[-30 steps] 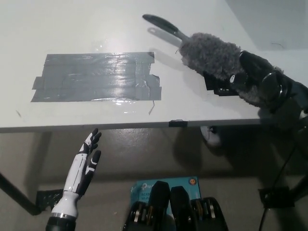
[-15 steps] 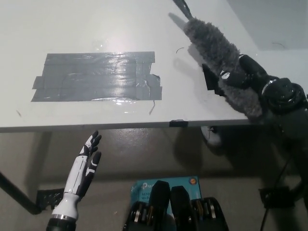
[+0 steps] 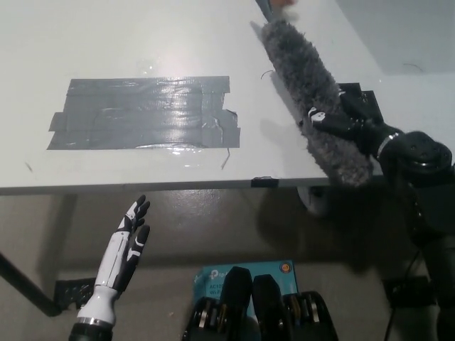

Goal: A grey duster is kept infront of the robot in the middle of the table and the robot extends its right arm to grab the duster, picks it up and hands it to a person

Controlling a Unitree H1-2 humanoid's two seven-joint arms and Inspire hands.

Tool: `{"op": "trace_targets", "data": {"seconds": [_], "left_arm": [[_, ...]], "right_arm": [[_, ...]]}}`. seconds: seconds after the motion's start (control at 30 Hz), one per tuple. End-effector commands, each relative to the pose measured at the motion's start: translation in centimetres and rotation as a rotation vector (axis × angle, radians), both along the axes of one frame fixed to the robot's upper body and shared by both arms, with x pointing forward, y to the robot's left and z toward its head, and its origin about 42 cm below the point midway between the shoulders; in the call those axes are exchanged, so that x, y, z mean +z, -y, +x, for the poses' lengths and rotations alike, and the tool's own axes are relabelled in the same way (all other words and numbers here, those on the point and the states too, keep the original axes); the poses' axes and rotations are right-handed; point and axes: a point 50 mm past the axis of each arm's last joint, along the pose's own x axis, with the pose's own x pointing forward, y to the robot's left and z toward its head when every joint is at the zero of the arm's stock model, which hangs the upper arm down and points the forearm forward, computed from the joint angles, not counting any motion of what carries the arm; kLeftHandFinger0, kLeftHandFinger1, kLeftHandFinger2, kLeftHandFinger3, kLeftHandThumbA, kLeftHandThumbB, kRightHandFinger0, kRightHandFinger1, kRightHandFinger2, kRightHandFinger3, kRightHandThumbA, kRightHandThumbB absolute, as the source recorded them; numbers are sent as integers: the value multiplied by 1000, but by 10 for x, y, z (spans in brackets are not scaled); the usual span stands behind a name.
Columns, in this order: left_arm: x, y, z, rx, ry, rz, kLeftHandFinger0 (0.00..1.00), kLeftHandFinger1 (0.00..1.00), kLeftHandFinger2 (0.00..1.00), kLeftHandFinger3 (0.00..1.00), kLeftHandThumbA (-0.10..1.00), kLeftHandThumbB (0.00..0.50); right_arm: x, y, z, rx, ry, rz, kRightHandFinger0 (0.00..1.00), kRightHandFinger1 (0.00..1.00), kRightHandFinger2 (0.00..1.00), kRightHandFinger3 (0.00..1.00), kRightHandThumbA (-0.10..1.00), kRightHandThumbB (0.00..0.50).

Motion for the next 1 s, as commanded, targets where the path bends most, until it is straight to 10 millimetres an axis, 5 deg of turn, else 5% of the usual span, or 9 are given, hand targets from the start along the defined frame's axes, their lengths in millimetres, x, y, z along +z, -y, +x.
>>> {"op": "trace_targets", "data": {"seconds": [0.0, 0.27, 0.53, 0.6, 0.97], "left_arm": [[22, -2, 13, -19, 100, 6, 1000, 1000, 1000, 1000, 1000, 235], [22, -2, 12, -16, 102, 13, 973, 1000, 1000, 1000, 1000, 223], [22, -3, 12, -15, 101, 17, 965, 1000, 1000, 1000, 1000, 218], [24, -3, 13, -18, 106, 14, 958, 1000, 1000, 1000, 1000, 215], [26, -4, 16, -20, 109, 10, 956, 1000, 1000, 1000, 1000, 217]], "right_arm": [[91, -50, -46, 327, 72, 768, 0, 540, 957, 1000, -100, 144], [60, -78, -83, 258, -50, 959, 0, 509, 928, 1000, -100, 100], [54, -85, -94, 262, -69, 992, 0, 529, 946, 1000, -100, 100], [43, -91, -105, 249, -98, 1010, 0, 478, 885, 1000, -100, 66], [24, -103, -132, 296, -177, 1044, 0, 479, 895, 1000, -100, 83]]}}
